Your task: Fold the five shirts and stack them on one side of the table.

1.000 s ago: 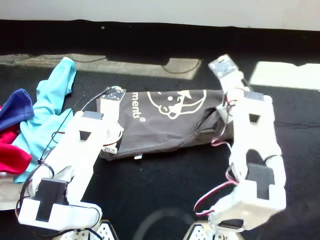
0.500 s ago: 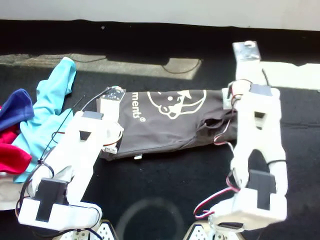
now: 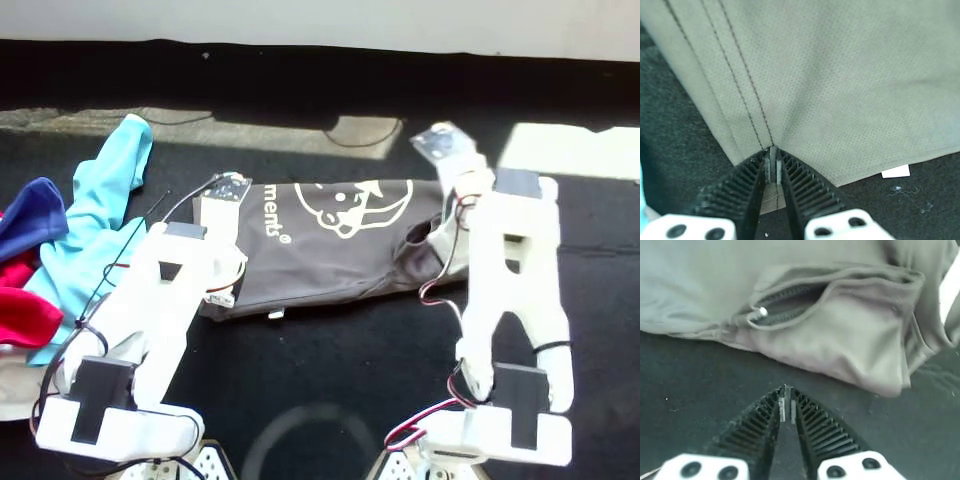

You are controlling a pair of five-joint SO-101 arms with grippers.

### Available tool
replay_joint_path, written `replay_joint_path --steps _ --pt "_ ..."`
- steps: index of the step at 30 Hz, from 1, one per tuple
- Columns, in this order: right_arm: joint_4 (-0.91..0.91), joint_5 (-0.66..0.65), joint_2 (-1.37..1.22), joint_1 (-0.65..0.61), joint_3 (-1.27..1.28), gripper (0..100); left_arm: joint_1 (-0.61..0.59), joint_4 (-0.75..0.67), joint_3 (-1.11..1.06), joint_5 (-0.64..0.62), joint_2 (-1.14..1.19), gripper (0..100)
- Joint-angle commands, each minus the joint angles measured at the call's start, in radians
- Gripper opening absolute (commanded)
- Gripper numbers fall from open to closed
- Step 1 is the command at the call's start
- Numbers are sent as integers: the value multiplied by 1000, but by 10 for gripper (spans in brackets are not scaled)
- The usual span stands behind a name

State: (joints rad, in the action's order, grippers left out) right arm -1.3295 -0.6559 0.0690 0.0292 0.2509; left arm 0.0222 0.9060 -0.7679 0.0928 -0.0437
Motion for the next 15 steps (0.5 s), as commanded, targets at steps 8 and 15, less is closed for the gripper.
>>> replay_joint_path --steps 8,15 --pt "269 244 -260 -154 -59 6 2 -11 -8 8 1 9" --pt "174 319 -302 -111 -239 6 2 -9 -7 8 -2 9"
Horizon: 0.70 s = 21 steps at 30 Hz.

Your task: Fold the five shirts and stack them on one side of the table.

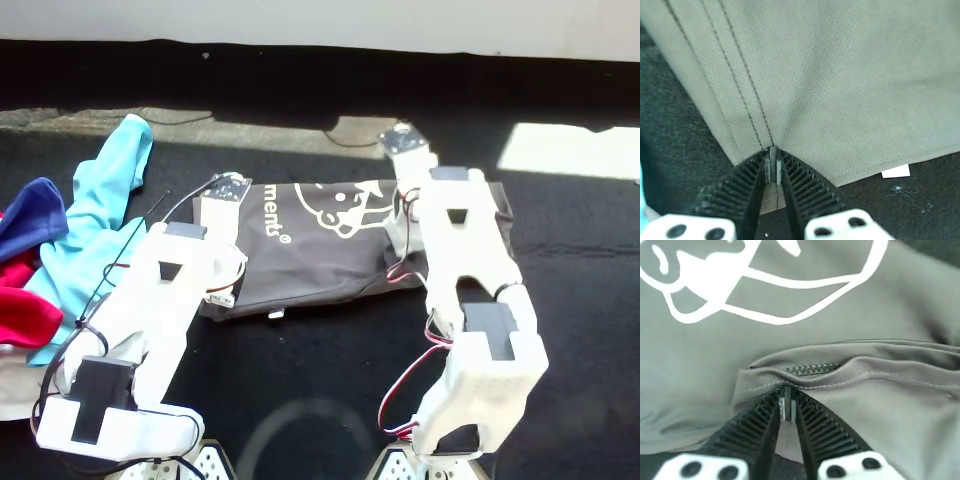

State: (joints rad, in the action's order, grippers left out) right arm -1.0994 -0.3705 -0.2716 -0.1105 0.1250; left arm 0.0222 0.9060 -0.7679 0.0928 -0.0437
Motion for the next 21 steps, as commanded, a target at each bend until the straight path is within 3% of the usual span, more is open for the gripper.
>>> replay_joint_path --steps 1,5,13,16,21 --pt "-94 35 68 35 -148 6 1 -9 -7 8 -8 9" --pt "-217 35 217 64 -237 6 15 23 48 6 -12 9" --pt "-395 32 440 73 -246 11 -41 362 384 -5 -2 25" --pt "-479 32 490 104 -245 54 -139 427 492 -55 2 124" --pt "-575 31 549 163 -243 84 -220 387 519 -55 54 274"
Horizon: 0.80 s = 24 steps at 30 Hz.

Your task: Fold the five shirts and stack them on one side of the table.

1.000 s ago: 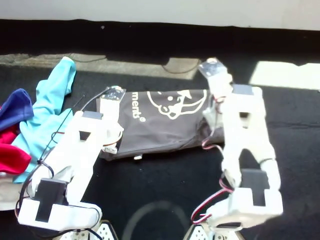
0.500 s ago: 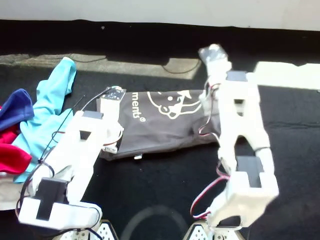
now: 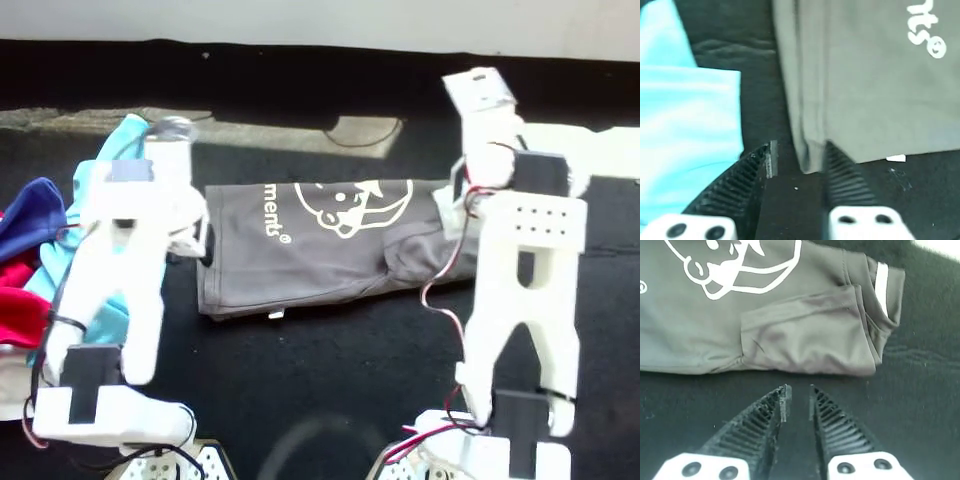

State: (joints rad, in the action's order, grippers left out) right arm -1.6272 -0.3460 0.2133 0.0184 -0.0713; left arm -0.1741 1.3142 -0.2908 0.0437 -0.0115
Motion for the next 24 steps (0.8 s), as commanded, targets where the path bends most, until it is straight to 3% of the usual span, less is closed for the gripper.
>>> replay_joint_path --steps 1,6,12,20,24 --pt "-64 6 74 41 -38 84 -22 -43 41 -8 45 270" --pt "-79 6 203 82 102 84 -10 -152 47 -58 194 263" --pt "-15 5 483 93 394 84 -4 -155 186 -74 381 263" --pt "127 5 664 93 707 84 97 11 403 -74 604 255" --pt "130 5 668 94 728 84 120 107 530 -74 699 72"
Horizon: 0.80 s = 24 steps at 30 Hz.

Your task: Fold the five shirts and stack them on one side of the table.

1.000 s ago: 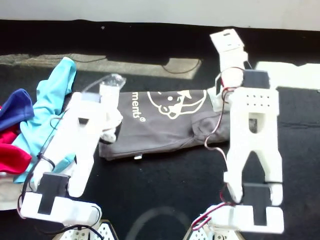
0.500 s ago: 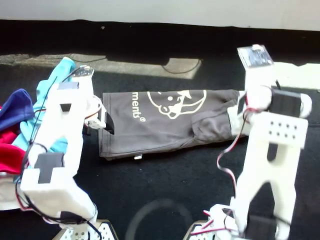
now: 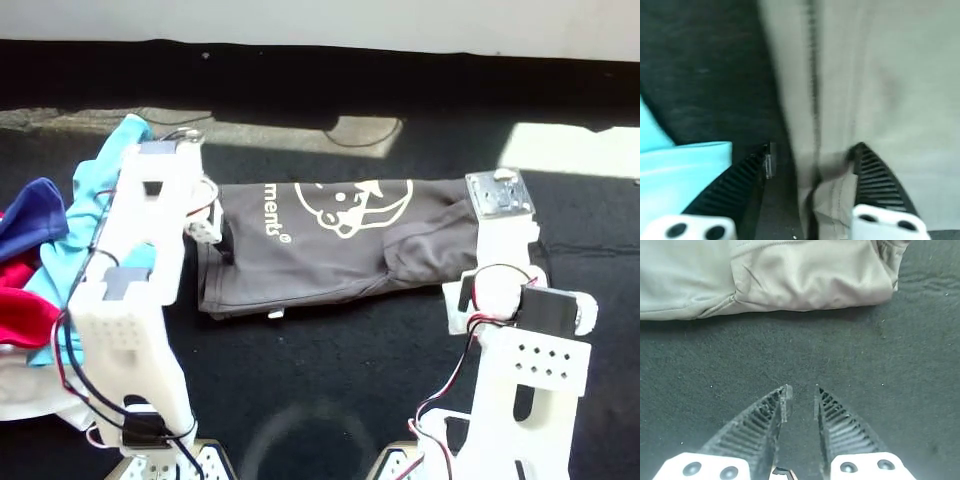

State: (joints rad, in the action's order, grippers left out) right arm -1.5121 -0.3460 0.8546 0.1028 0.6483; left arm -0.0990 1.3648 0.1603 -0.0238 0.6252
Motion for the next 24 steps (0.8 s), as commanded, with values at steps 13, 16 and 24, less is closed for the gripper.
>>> replay_joint_path --steps 13,16,24 --pt "246 -9 30 240 271 84 -189 367 503 86 165 9" --pt "348 -37 30 278 397 84 -191 411 591 95 163 9" --pt "676 -37 22 450 694 84 21 411 530 94 21 9"
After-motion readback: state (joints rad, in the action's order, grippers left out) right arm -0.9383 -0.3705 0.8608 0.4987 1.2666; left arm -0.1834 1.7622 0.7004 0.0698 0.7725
